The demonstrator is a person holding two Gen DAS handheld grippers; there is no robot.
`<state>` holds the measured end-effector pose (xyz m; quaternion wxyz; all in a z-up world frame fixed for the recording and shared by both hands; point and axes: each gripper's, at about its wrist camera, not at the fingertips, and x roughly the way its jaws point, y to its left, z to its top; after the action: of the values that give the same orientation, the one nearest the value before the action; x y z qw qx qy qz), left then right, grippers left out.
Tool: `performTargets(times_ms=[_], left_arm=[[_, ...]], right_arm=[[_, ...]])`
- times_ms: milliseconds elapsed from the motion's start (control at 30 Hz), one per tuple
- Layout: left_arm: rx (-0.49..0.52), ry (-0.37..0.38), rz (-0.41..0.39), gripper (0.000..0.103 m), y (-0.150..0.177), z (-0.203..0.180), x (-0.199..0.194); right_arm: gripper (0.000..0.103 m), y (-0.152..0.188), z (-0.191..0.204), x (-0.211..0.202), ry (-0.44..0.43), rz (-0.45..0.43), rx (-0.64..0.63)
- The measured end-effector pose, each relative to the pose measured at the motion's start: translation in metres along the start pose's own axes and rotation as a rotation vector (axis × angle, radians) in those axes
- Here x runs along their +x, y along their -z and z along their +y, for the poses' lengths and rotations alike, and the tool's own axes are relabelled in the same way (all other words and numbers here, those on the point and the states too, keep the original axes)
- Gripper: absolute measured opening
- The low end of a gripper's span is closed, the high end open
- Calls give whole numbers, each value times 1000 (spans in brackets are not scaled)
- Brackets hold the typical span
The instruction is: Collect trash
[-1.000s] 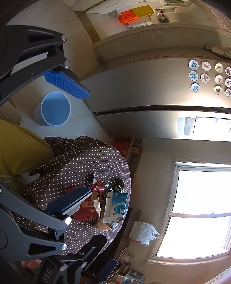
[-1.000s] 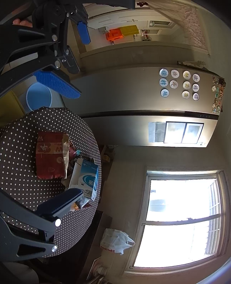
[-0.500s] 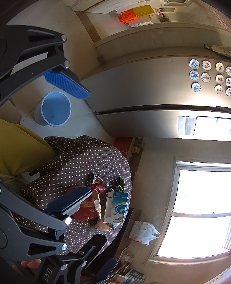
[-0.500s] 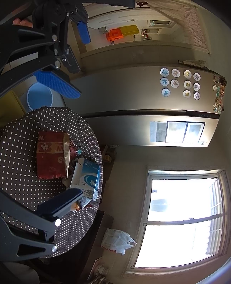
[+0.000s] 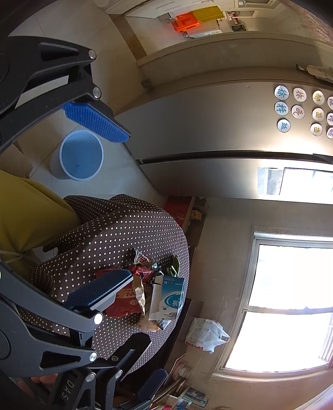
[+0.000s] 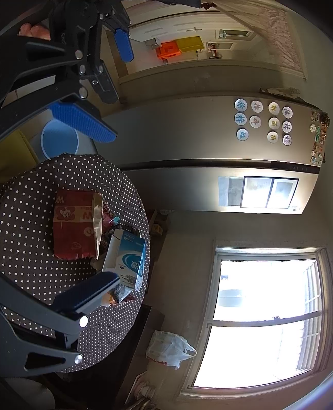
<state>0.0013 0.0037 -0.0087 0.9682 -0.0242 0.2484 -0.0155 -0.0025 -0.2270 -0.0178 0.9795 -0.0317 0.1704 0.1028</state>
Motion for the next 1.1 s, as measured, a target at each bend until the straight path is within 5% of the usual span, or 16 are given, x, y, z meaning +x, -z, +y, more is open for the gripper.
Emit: performTargets(times_ms=[633,1100], left_arm=[[15,22,40,97,0,-6,10],[74,152,179,97,9,-40,66]], right_arm=[[99,5,-12,9,31,34,31],[99,30,-57,33,135,146,141]])
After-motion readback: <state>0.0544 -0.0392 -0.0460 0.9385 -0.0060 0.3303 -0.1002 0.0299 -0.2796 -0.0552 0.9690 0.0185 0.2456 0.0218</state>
